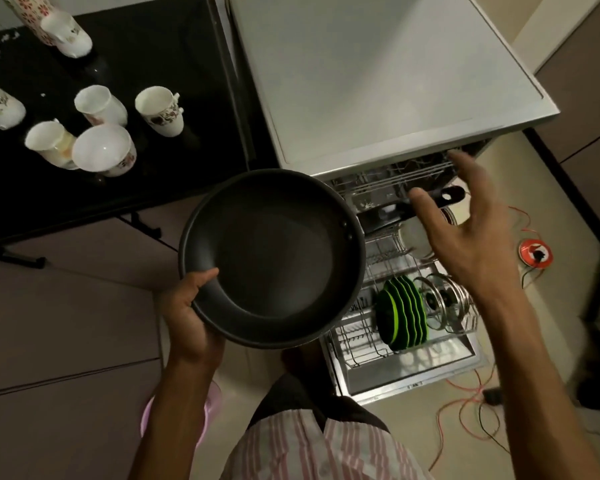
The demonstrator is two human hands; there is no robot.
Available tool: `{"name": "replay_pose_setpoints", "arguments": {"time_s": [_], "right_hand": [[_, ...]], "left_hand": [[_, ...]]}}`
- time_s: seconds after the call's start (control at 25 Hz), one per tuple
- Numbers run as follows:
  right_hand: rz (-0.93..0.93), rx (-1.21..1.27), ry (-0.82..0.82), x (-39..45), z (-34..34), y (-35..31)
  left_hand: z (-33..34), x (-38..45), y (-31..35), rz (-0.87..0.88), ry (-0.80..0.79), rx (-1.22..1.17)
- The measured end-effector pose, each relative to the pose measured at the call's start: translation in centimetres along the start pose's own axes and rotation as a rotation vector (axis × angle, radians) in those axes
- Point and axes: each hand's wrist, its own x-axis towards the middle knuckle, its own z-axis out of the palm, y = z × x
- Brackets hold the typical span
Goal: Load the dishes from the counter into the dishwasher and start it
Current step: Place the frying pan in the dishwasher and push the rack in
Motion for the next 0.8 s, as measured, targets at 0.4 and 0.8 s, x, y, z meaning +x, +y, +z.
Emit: {"name": "replay_pose_setpoints", "arguments": {"time_s": [0.4, 0.8], "right_hand": [[-0.085, -0.428, -0.649, 0.4, 3.9, 3.6], [0.038, -0.257, -0.976, -0.9, 2.1, 15.2]], "left_hand": [[1.9, 3.6, -2.8, -0.167, -0.060, 0.183], [3.3, 3.7, -12.8, -0.235, 0.021, 0.429]]}}
